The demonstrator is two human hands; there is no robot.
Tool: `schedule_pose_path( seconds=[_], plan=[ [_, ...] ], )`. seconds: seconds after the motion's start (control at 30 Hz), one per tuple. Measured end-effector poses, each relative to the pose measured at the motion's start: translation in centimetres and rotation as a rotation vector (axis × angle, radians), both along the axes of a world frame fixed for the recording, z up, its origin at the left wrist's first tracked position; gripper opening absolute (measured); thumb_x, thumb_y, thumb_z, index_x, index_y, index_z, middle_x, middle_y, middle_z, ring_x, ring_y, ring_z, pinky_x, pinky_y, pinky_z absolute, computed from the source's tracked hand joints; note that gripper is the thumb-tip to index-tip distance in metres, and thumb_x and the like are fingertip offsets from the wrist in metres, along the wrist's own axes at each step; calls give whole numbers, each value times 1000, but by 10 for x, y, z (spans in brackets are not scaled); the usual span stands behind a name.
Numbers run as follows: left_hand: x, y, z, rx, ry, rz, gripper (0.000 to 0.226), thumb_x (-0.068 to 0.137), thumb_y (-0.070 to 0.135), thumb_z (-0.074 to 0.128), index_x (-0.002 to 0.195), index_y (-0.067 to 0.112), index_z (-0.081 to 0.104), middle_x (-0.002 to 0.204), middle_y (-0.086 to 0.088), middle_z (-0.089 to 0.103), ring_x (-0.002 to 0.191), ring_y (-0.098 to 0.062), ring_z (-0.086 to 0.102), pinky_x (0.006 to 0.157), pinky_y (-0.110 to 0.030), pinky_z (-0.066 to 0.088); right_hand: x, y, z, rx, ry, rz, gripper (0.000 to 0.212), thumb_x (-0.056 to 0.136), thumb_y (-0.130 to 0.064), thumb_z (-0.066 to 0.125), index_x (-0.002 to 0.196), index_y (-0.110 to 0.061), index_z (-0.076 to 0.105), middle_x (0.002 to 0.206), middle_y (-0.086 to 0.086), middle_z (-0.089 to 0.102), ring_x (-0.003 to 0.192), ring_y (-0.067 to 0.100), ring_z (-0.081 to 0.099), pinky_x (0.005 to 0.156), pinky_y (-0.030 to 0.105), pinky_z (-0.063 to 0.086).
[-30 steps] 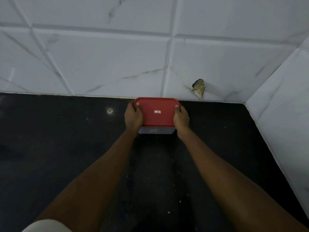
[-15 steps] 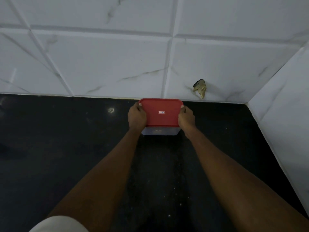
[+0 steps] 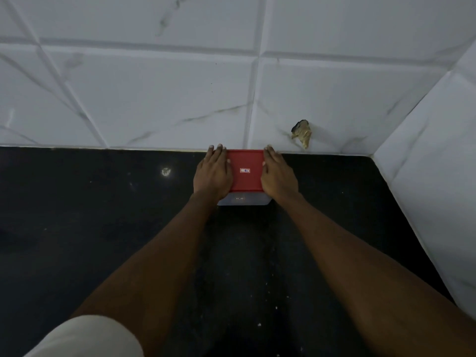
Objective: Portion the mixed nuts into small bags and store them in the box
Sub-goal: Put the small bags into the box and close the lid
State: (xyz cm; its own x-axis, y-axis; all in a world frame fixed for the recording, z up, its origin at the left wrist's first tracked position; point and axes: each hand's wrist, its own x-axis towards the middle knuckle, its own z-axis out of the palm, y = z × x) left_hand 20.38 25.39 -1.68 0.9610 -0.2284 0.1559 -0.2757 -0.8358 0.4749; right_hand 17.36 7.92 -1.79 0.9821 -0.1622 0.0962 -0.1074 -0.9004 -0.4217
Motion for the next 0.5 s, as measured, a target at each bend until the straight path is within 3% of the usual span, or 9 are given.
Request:
schedule_pose_path(
  seconds=[0.27, 0.5],
  plan=[
    [2, -2, 0, 2, -3, 18, 51, 104, 33, 29, 150, 11, 32, 159, -5, 29, 148, -19, 19, 119, -38, 18, 3, 3, -2, 69, 10, -24, 52, 105, -20, 31, 156, -12, 21, 164, 3, 18, 149, 20, 19, 120, 34, 22],
    [1, -2, 4, 15, 96, -32, 60, 104, 41, 28, 154, 9, 22, 163, -5, 15, 151, -19, 4, 123, -36, 8, 2, 2, -4, 51, 13, 1, 54, 104, -21, 32, 156, -12, 18, 164, 3, 15, 150, 21, 17, 120, 35, 21]
  ],
)
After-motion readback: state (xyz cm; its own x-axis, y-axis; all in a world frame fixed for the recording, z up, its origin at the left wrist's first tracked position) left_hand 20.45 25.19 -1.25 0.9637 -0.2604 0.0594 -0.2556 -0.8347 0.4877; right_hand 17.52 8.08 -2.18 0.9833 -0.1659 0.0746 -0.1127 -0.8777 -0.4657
